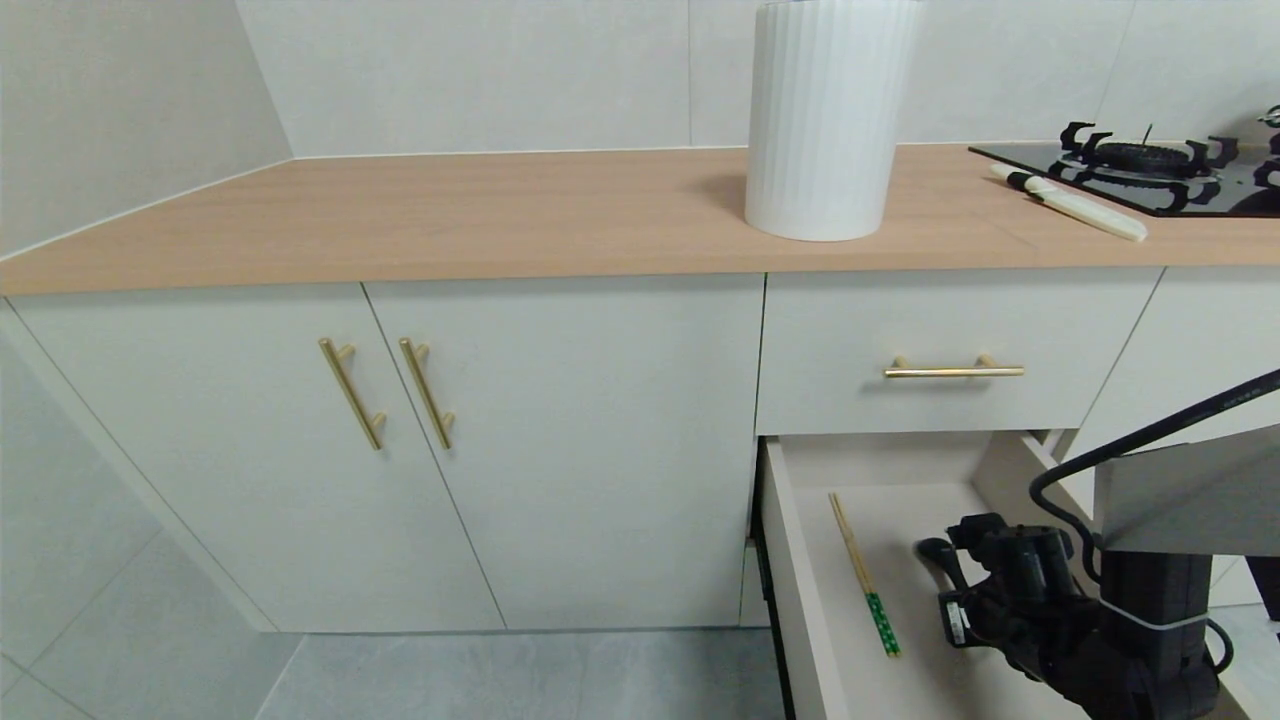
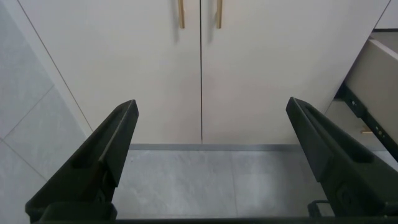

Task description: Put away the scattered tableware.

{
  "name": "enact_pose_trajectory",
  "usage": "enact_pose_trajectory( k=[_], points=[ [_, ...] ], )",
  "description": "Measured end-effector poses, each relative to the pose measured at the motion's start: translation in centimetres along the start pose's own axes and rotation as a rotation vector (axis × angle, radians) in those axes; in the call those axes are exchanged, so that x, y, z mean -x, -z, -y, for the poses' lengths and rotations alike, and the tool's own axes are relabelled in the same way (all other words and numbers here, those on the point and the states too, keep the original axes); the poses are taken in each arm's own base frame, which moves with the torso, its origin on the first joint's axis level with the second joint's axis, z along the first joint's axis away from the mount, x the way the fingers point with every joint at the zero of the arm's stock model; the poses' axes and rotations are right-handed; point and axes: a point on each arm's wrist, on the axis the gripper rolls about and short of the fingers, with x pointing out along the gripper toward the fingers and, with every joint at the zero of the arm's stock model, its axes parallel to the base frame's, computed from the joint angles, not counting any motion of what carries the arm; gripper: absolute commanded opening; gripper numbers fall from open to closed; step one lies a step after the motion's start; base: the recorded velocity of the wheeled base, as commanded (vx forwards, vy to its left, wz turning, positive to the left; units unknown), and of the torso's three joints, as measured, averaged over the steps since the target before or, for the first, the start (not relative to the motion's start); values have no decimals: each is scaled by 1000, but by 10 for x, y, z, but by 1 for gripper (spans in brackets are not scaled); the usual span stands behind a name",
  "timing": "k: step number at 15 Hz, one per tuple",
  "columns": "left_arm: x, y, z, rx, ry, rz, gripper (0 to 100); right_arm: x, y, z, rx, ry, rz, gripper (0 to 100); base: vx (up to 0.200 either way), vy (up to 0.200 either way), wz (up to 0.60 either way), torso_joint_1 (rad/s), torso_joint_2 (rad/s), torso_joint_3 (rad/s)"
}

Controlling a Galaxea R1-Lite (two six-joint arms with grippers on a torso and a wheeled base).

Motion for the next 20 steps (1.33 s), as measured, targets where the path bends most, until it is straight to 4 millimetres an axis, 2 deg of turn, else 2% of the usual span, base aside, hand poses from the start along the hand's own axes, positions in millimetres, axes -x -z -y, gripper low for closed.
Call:
enact_pose_trajectory(
  k=[1,2,7,10,16,20],
  points=[
    [0,0,0,0,0,0,100,0,0,0,0,6,1,0,0,0,0,0,0,0],
    [0,0,0,0,0,0,100,0,0,0,0,9,0,100,0,0,0,0,0,0],
    [0,0,0,0,0,0,100,0,0,0,1,12,-1,100,0,0,0,0,0,0],
    [0,0,0,0,0,0,100,7,-7,2,-6,11,23,100,0,0,0,0,0,0],
    [0,0,0,0,0,0,100,48,-39,11,-30,-1,118,100,0,0,0,0,0,0],
    [0,0,0,-3,0,0,100,79,-56,18,-25,-8,107,100,0,0,0,0,0,0]
  ],
)
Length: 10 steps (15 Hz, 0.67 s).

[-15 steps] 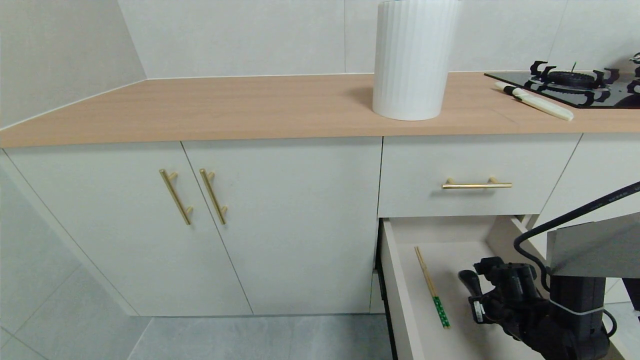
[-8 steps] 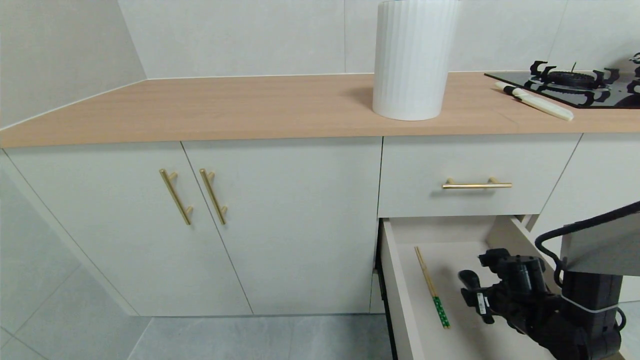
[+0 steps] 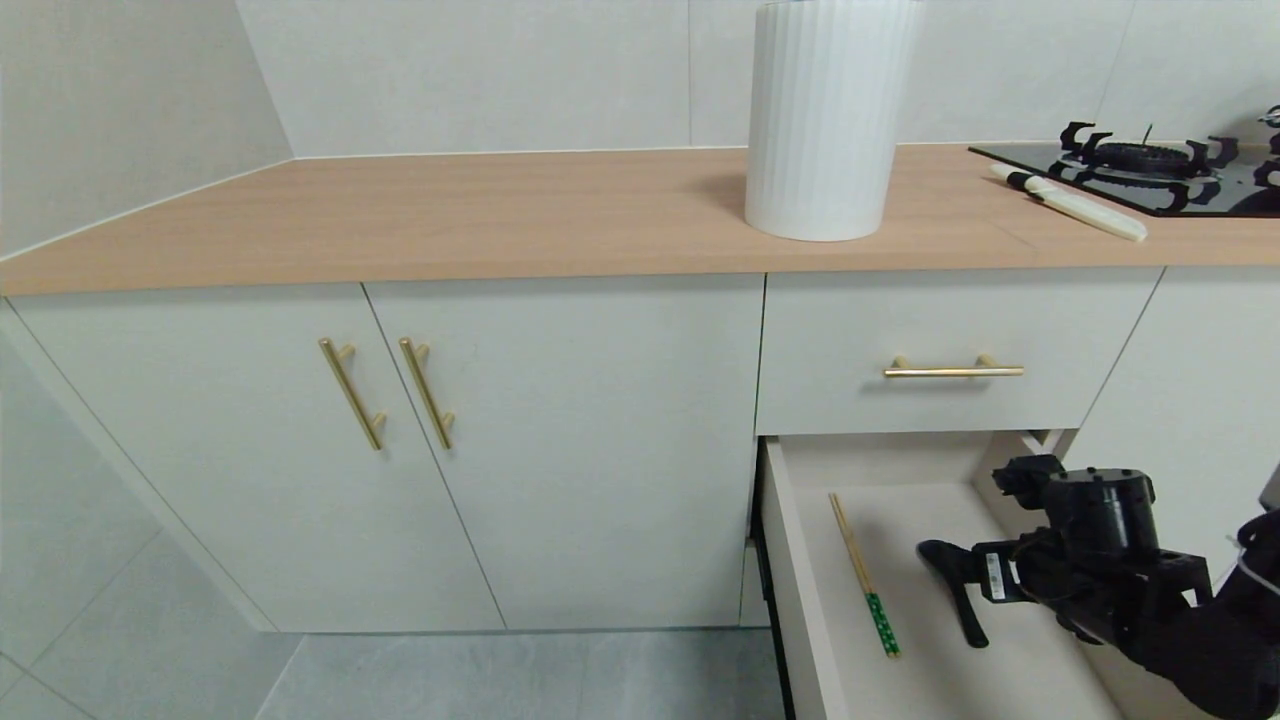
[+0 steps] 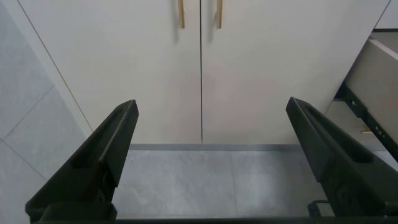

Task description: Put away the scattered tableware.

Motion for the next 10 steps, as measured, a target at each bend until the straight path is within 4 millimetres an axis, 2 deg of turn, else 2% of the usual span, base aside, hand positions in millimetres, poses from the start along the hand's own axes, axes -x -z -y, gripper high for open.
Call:
enact_pose_trajectory(
  k=[4,7,10],
  points=[
    [0,0,0,1,0,0,100,19,-16,5,-7,-3,17,100,0,0,0,0,0,0],
    [0,0,0,1,0,0,100,36,-24,3,-6,-26,11,100,-200,0,0,10,2,1],
    [0,0,0,1,0,0,100,58,-27,-2,6,-72,-74,100,-200,0,0,2,2,5]
  ],
)
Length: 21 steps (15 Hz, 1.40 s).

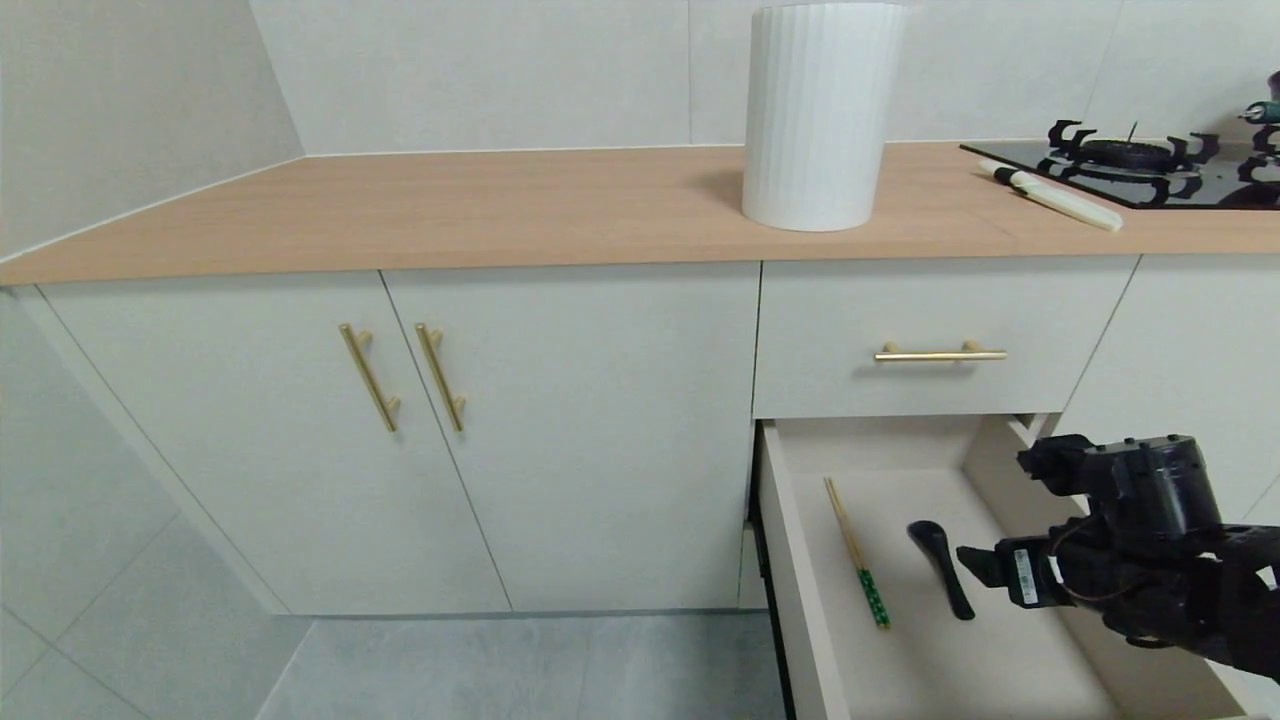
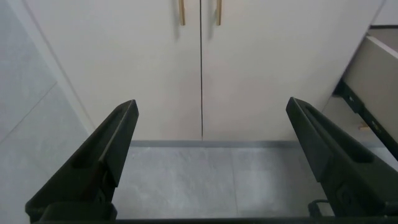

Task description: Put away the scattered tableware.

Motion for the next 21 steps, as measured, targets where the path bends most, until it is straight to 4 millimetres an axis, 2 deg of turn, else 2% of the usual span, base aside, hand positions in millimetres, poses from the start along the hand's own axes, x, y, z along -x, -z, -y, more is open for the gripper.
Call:
enact_pose_trajectory(
  k=[3,4,7,8,11,14,17,21],
  points=[
    [0,0,0,0,-1,0,100,23,-6,-2,-27,-50,-160,100,-200,0,0,5,1,2],
    [0,0,0,0,0,0,100,34,-15,-3,-50,-101,-194,100,0,0,0,0,0,0],
    [0,0,0,1,0,0,100,54,-28,0,-65,-134,-189,100,0,0,0,0,0,0],
    [0,0,0,1,0,0,100,58,-30,0,-62,-137,-190,100,0,0,0,0,0,0],
    [0,0,0,1,0,0,100,70,-24,-1,-11,-127,-333,100,0,0,0,0,0,0],
    [0,0,0,1,0,0,100,83,-27,-1,34,-119,-476,100,0,0,0,0,0,0],
    [0,0,0,1,0,0,100,80,-30,-7,35,-114,-521,100,0,0,0,0,0,0],
    [0,0,0,1,0,0,100,55,-25,-28,-5,-79,-649,100,0,0,0,0,0,0]
  ],
)
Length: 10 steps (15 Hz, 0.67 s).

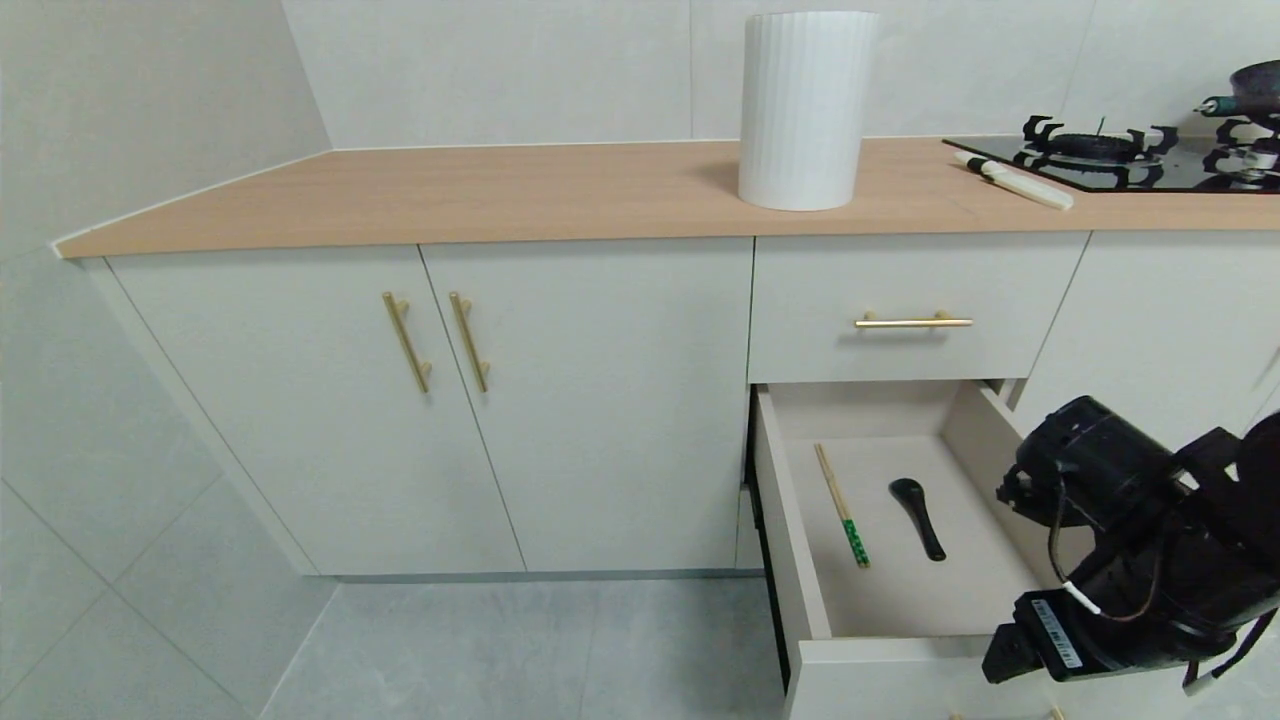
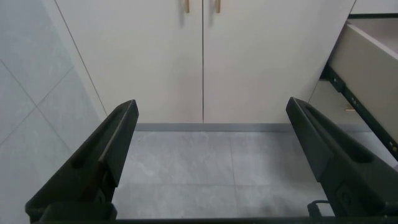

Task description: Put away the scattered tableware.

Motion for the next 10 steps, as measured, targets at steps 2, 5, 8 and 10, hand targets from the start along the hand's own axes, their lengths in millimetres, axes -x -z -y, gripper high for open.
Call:
enact_pose_trajectory(
  k=[2,5,8,10],
  points=[
    [0,0,0,0,0,0,100,-8,-3,-4,9,9,-29,100,0,0,0,0,0,0],
    [0,0,0,0,0,0,100,-18,-6,-7,8,22,-56,100,0,0,0,0,0,0],
    [0,0,0,0,0,0,100,-26,-10,-8,-1,39,-75,100,0,0,0,0,0,0],
    [0,0,0,-1,0,0,100,-30,-15,-6,-17,37,-60,100,0,0,0,0,0,0]
  ],
)
